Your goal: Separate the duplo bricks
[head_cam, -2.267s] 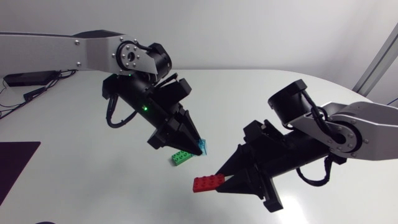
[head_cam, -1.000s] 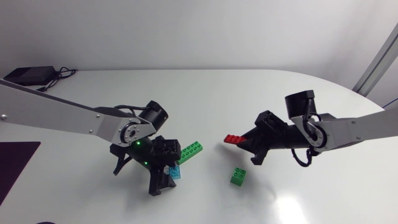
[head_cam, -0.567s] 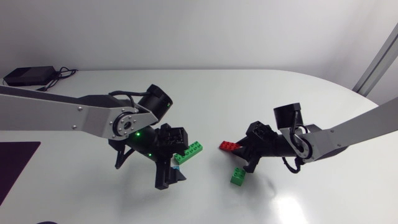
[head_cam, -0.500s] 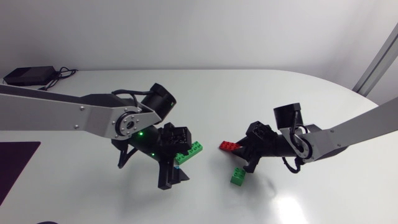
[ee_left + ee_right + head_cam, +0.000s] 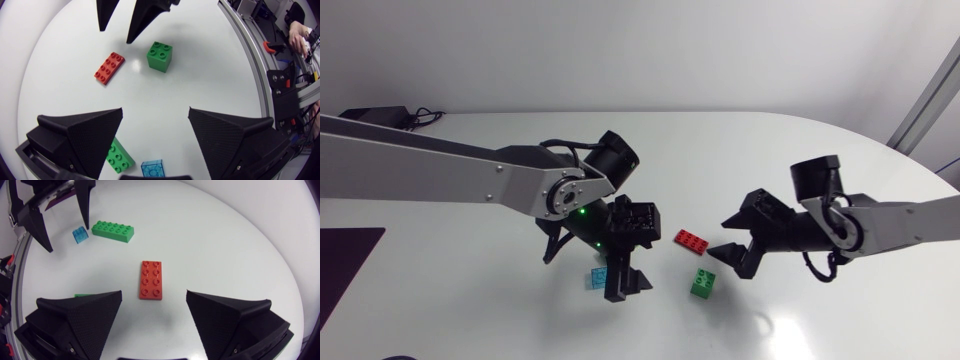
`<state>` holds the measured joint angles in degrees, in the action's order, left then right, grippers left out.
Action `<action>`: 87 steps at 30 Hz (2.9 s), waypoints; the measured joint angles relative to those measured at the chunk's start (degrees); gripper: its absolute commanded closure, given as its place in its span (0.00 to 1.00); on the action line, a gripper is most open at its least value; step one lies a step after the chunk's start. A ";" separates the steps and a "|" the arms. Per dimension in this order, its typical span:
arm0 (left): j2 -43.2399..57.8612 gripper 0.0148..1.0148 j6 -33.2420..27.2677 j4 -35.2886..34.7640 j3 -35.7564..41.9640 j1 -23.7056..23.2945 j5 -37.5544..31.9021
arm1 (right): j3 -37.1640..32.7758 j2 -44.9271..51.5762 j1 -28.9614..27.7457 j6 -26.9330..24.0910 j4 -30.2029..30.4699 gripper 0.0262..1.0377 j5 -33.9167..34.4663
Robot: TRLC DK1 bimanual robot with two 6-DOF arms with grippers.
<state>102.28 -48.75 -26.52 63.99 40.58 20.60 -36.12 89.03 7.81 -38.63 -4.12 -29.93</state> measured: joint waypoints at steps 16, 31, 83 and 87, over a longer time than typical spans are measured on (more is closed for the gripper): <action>-0.48 0.10 0.00 1.51 -2.62 -0.07 0.00 | 3.45 -13.44 9.01 0.07 14.67 0.06 2.73; -3.45 0.10 0.00 1.79 -5.18 -0.07 0.00 | 4.44 -4.31 13.57 1.40 8.83 0.14 8.55; -9.25 0.10 6.93 -10.91 3.08 -0.96 30.82 | -0.74 -32.98 12.81 15.61 27.58 0.75 -19.43; -8.26 0.10 7.08 -12.28 5.07 -2.89 34.38 | -0.74 -33.70 12.46 17.05 27.58 0.75 -22.45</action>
<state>94.02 -41.67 -38.81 69.06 37.69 54.98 -36.86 55.33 20.27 -21.58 23.46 -52.38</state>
